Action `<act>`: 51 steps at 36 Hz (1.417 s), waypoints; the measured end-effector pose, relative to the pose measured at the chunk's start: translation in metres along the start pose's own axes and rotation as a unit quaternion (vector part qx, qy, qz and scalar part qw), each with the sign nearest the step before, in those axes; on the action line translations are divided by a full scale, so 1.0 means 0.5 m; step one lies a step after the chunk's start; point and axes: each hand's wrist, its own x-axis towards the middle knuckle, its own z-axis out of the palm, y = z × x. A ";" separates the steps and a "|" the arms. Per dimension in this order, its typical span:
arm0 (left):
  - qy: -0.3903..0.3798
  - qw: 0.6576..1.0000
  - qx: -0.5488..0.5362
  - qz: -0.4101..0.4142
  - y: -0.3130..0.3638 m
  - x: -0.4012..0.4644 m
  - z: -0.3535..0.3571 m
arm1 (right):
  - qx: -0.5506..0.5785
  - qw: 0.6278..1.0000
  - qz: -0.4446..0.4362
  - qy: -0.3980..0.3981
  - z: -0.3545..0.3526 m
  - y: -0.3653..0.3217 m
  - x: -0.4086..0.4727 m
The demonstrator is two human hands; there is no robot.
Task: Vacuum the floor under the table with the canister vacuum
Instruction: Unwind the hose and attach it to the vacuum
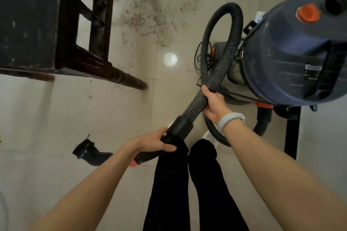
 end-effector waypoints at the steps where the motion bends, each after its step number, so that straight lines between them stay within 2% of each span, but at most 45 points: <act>1: -0.018 0.997 -0.080 0.009 0.009 0.010 0.009 | -0.018 1.000 -0.013 0.017 0.002 0.005 -0.003; 4: -0.025 0.971 -0.239 0.016 0.045 0.042 0.041 | -0.074 0.995 -0.046 0.055 0.001 0.029 -0.011; 6: -0.005 0.966 -0.255 0.039 0.065 0.064 0.065 | -0.112 0.989 -0.065 0.073 -0.005 0.039 -0.013; 12: 0.022 0.982 -0.183 0.042 0.069 0.107 0.109 | -0.159 0.980 -0.087 0.078 -0.044 0.017 -0.017; 17: 0.014 0.997 -0.075 0.031 0.030 0.081 0.060 | -0.021 0.994 -0.048 0.093 -0.041 -0.059 -0.002; 22: 0.028 1.000 -0.005 0.009 0.023 0.051 -0.006 | -0.013 0.996 -0.031 0.080 -0.022 -0.062 -0.012; 27: 0.072 0.991 -0.072 0.084 0.094 0.069 -0.001 | -0.026 0.996 -0.022 0.085 -0.015 -0.025 -0.038; 31: 0.127 0.985 -0.054 0.106 0.095 0.094 0.037 | -0.069 0.993 -0.021 0.094 -0.037 -0.024 -0.049; 36: 0.101 0.990 -0.040 0.084 0.017 0.077 0.054 | -0.080 0.985 -0.048 0.144 -0.044 -0.072 -0.034; 41: 0.102 0.993 -0.014 0.057 -0.031 0.051 0.037 | -0.070 0.987 -0.055 0.135 -0.036 -0.092 -0.026; 43: 0.084 0.995 -0.019 0.060 -0.013 0.045 0.026 | -0.060 0.987 -0.052 0.137 -0.027 -0.084 -0.031; 45: 0.063 0.991 -0.069 0.098 0.029 0.044 0.020 | -0.056 0.988 -0.048 0.139 -0.021 -0.071 -0.040; 47: 0.075 0.983 -0.103 0.131 0.080 0.052 0.021 | -0.089 0.985 -0.046 0.140 -0.018 -0.054 -0.058; 51: 0.089 0.986 -0.070 0.126 0.132 0.066 0.034 | -0.145 0.981 -0.049 0.122 -0.040 -0.022 -0.080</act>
